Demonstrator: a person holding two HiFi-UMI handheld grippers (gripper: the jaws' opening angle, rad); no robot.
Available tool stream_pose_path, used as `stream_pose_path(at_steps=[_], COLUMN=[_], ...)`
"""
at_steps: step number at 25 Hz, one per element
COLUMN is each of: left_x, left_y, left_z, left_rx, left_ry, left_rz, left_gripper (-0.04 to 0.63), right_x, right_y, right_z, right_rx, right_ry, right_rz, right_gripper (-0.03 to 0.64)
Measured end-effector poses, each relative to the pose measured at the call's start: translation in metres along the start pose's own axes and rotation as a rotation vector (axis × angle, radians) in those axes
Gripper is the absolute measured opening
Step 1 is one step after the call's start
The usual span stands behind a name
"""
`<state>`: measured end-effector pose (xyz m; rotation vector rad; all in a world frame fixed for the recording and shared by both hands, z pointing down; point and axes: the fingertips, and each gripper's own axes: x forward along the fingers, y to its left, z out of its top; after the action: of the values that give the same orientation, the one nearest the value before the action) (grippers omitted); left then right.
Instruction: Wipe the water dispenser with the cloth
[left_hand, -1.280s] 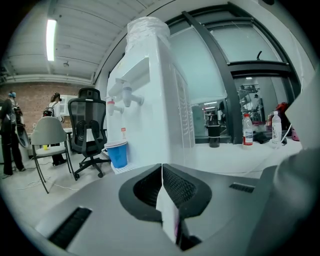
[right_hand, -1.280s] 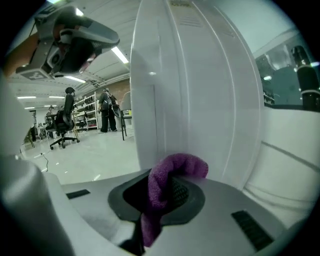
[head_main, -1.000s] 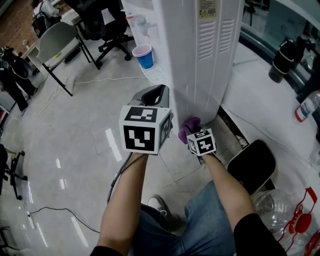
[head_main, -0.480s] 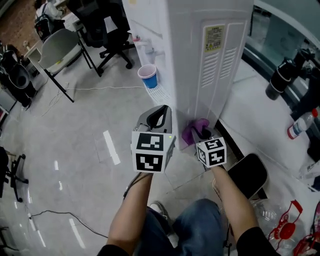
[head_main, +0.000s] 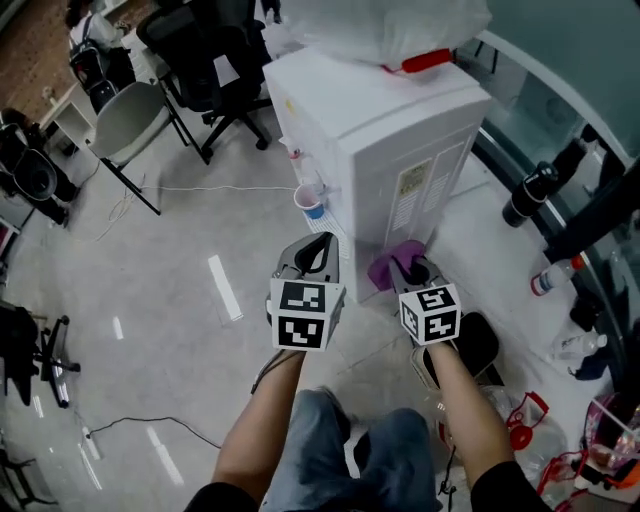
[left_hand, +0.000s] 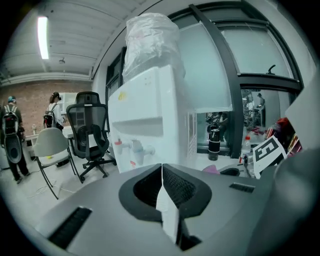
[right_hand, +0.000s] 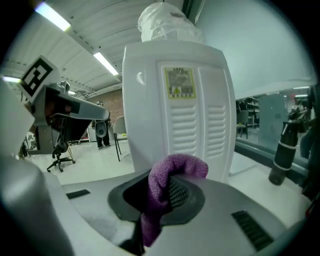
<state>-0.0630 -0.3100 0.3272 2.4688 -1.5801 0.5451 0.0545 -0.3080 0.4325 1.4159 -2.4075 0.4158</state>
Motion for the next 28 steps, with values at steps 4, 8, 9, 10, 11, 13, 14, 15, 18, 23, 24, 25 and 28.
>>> stream_pose_path(at_steps=[4,8,9,10,11,13,14,15,18,23,24,25,28], left_x=[-0.031,-0.057,-0.064,-0.071,-0.078,-0.09,-0.097,-0.103,-0.122,-0.149,-0.154,-0.159,-0.172], left_y=[0.006,0.011,0.014,0.017,0.021,0.029,0.032,0.035,0.046,0.067,0.069,0.072,0.085], left_z=[0.065,0.128,0.142,0.155,0.168,0.192,0.203,0.214,0.246,0.29,0.297,0.302,0.312], left_rx=[0.001,-0.005,-0.004,-0.001,0.003,0.009,0.011,0.013,0.008,0.0,0.006,0.009,0.007], left_ry=[0.017,0.026,0.028,0.031,0.034,0.036,0.035,0.033,0.015,-0.04,-0.049,-0.056,-0.081], left_rz=[-0.029,-0.067,-0.074,-0.08,-0.085,-0.095,-0.102,-0.111,-0.135,-0.139,-0.141,-0.143,-0.134], left_gripper=[0.028,0.028,0.028,0.028,0.028,0.028,0.028,0.028,0.028,0.028,0.028,0.028,0.028], right_x=[-0.043,-0.083,-0.091,-0.099,-0.106,-0.119,-0.125,-0.131,-0.146,-0.172,-0.179,-0.185,-0.197], right_y=[0.009,0.014,0.016,0.018,0.022,0.027,0.031,0.036,0.053,0.074,0.075,0.077,0.082], right_z=[0.075,0.152,0.171,0.191,0.21,0.248,0.266,0.283,0.33,0.394,0.401,0.406,0.417], right_rx=[0.009,-0.004,-0.009,-0.015,-0.019,-0.026,-0.031,-0.037,-0.052,-0.062,-0.06,-0.057,-0.049], right_ry=[0.012,0.022,0.019,0.013,0.006,-0.009,-0.014,-0.019,-0.04,-0.109,-0.121,-0.13,-0.149], right_rz=[-0.022,-0.054,-0.061,-0.067,-0.071,-0.077,-0.08,-0.083,-0.092,-0.112,-0.123,-0.133,-0.158], right_gripper=[0.043,0.043,0.043,0.043,0.043,0.043,0.043,0.043,0.043,0.043,0.043,0.043,0.043])
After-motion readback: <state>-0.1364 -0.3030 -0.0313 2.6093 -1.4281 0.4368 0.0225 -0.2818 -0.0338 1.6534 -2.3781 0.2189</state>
